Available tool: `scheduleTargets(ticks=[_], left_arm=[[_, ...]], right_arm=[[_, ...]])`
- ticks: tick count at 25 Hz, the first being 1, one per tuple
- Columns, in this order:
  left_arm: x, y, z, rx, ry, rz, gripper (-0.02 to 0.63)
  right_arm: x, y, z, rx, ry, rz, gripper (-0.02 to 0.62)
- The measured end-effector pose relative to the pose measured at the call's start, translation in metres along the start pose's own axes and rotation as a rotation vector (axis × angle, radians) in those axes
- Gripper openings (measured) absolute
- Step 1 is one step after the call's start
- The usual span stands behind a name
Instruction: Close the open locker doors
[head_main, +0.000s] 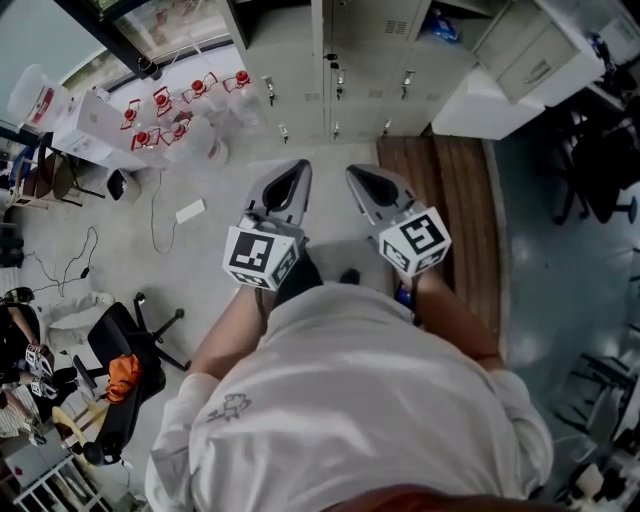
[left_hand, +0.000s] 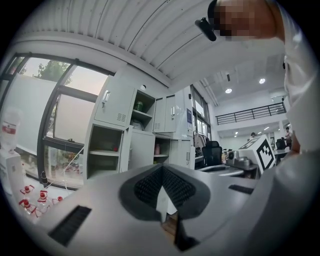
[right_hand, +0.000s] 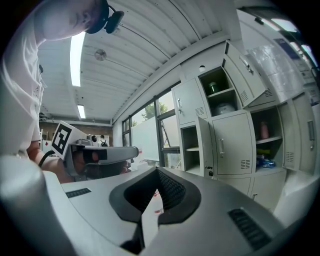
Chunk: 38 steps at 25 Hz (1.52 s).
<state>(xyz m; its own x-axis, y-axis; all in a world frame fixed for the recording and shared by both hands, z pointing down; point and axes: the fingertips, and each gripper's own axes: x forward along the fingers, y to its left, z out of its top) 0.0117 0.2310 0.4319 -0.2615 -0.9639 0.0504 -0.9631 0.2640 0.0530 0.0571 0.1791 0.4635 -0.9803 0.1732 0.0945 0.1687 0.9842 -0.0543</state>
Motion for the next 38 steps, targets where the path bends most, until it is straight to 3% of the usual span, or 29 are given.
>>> scheduleTargets(ticks=[9, 26, 38], left_arm=[[0.036, 0.051, -0.002, -0.011, 0.002, -0.007, -0.005], [0.089, 0.167, 0.013, 0.009, 0.005, -0.134, -0.005], [0.140, 0.195, 0.002, 0.001, 0.035, -0.095, -0.005]], right_arm=[[0.050, -0.034, -0.002, 0.024, 0.018, -0.005, -0.003], [0.172, -0.087, 0.020, 0.057, 0.006, -0.119, -0.003], [0.204, -0.132, 0.009, 0.071, 0.036, -0.058, -0.003]])
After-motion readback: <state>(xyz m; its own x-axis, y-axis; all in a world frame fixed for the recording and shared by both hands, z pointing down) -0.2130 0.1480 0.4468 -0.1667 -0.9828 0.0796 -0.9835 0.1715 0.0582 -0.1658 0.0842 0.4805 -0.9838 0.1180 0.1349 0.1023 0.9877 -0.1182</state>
